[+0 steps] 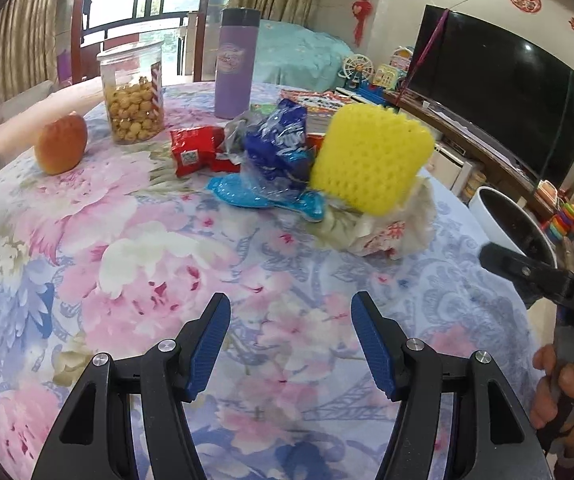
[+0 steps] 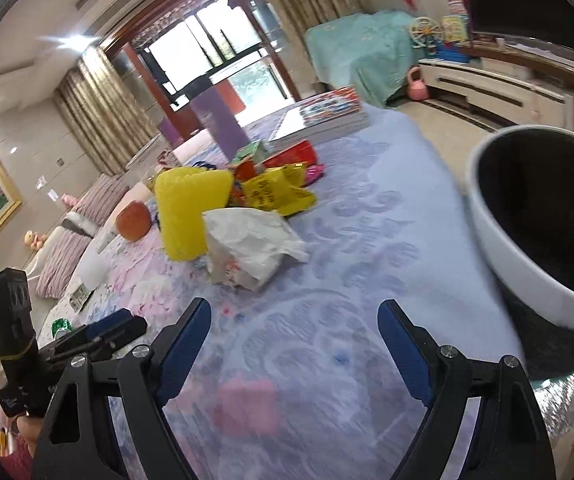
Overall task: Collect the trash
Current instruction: 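Grasp the yellow foam net sleeve with the left tool while the right tool grasps the white plastic bag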
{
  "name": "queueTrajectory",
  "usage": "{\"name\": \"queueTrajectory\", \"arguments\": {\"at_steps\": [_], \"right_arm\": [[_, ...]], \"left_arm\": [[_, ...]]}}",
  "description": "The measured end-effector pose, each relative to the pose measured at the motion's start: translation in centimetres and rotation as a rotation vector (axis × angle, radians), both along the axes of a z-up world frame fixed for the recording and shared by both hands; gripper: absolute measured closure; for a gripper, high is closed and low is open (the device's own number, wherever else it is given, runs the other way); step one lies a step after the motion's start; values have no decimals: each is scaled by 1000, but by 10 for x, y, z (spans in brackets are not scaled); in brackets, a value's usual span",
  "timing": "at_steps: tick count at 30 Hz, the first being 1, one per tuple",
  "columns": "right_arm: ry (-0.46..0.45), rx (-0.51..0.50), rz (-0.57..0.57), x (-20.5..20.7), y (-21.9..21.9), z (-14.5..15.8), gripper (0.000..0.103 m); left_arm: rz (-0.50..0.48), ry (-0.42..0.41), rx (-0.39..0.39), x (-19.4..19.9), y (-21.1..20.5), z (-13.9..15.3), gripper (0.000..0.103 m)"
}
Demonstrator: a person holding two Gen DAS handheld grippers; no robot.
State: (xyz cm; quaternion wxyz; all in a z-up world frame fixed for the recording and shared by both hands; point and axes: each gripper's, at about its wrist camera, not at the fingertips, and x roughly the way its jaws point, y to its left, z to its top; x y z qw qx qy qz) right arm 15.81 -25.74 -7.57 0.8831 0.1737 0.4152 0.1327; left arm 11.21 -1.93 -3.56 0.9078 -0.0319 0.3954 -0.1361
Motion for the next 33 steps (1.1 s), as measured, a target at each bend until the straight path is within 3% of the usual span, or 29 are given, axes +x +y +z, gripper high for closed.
{"name": "queueTrajectory", "arguments": {"at_steps": [5,6,8,10,12,21,26,27,28,32,33], "right_arm": [[-6,-39,52,30,26,-9,19],[-6,-34,55,34,27,-11,23],[-7,-31,59,39,29,-12,38],[-7,-45,67,47,33,-14,78],[1,-37,76,50,32,-16,92],[-13,21,-17,11,-25,-4,94],[-7,43,-67,-4,-49,-2,94],[-7,43,-67,-4,-49,-2,94],[-8,47,-75,-6,-53,-2,94],[-9,59,-80,-7,-53,-3,94],[-14,60,-77,-8,-51,-1,94]], "left_arm": [[-7,9,-9,13,0,4,40],[-12,9,-9,14,-1,5,40],[-24,9,-9,21,-4,6,40],[-34,8,-10,38,-5,3,40],[-46,2,-13,44,-10,5,40],[-101,-13,-18,79,-35,1,36],[-67,4,-23,99,-42,-10,36],[-59,6,-25,101,-42,-12,39],[-52,8,-31,105,-42,-13,55],[-65,16,-44,110,-45,-18,89],[-74,16,-44,110,-45,-18,90]]}}
